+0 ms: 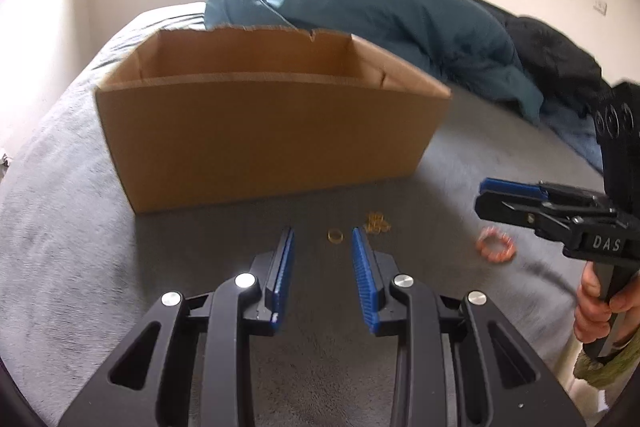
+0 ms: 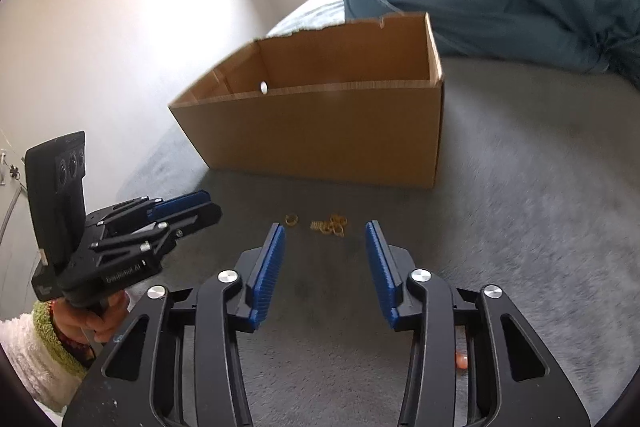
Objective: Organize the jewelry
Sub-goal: 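Withdraw from the box and lower the left tool around the gold ring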
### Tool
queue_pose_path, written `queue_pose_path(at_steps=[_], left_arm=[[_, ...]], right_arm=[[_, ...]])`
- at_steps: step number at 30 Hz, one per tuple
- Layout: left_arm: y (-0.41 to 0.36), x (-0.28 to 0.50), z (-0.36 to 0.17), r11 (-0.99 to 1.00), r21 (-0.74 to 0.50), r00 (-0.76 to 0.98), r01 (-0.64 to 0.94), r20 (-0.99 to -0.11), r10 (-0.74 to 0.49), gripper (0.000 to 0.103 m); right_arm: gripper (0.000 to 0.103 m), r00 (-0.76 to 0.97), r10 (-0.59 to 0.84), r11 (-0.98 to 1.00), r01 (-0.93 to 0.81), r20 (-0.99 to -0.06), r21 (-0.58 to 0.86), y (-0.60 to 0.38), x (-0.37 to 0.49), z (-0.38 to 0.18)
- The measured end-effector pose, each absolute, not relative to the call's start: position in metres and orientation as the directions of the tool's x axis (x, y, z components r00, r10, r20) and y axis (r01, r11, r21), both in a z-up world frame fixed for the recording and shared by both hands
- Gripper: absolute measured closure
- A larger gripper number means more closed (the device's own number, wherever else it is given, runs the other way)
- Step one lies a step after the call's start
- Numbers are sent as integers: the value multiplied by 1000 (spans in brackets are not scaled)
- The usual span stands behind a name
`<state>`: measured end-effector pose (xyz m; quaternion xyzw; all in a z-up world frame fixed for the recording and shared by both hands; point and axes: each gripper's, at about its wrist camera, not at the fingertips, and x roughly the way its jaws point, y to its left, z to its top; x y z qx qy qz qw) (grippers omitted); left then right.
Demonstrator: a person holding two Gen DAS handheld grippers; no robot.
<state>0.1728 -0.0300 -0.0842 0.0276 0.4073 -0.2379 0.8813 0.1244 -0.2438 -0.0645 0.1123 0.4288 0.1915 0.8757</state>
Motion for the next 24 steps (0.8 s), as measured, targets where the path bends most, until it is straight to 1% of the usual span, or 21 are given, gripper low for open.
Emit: queue_pose_path(at_steps=[3, 5, 12, 24], left_arm=[[-36, 175, -95, 881, -127, 545, 456, -743, -389, 75], [-41, 179, -102, 876, -128, 532, 466, -750, -393, 75], [-59, 198, -117, 866, -135, 496, 481, -773, -396, 75], [-81, 220, -139, 867, -99, 451, 489, -822, -348, 75]], right_arm=[[69, 545, 430, 902, -232, -720, 363, -240, 132, -76], [69, 536, 430, 902, -225, -726, 369, -237, 139, -84], [70, 524, 434, 900, -211, -733, 382, -233, 149, -103], [70, 505, 444, 895, -203, -740, 398, -230, 157, -122]])
